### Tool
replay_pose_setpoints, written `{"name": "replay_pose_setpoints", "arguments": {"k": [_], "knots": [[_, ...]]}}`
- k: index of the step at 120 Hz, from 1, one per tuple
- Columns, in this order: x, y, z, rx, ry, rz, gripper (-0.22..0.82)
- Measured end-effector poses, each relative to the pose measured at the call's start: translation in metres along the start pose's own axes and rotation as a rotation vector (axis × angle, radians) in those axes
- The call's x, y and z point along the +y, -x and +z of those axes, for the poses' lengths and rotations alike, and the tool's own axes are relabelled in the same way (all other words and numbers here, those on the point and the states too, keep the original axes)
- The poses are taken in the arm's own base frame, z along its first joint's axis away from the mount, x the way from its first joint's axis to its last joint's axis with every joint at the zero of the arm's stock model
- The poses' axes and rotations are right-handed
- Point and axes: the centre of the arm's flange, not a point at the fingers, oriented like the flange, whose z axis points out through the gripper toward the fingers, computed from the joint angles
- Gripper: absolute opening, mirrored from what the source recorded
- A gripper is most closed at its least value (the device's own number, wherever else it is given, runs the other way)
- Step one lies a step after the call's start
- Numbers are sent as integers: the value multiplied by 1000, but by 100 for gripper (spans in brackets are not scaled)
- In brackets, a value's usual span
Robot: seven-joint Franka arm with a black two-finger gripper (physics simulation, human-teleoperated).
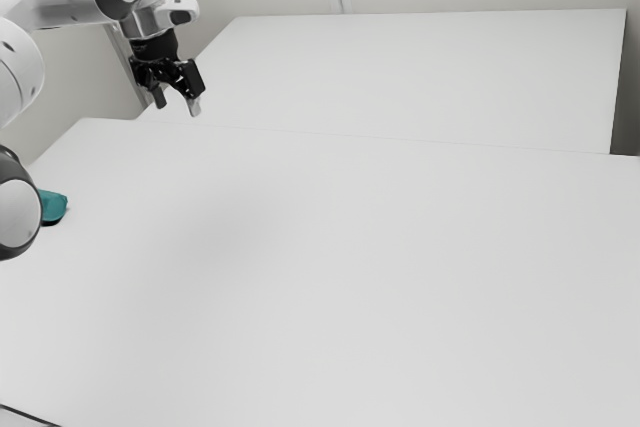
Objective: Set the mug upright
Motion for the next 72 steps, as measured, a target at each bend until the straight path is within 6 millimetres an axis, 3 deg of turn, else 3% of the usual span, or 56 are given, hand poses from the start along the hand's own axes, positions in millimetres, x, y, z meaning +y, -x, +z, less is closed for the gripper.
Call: {"name": "replay_pose_setpoints", "arguments": {"k": [17, 25, 32, 49, 59, 72], "knots": [[-4, -2, 2, -13, 10, -43, 60], [-27, 4, 3, -8, 18, -92, 60], [-65, 12, 3, 10, 19, -149, 60], [-190, 42, 11, 54, -14, -283, 60], [-253, 54, 42, 48, -20, -321, 60], [-310, 74, 74, 62, -3, -337, 60]]}}
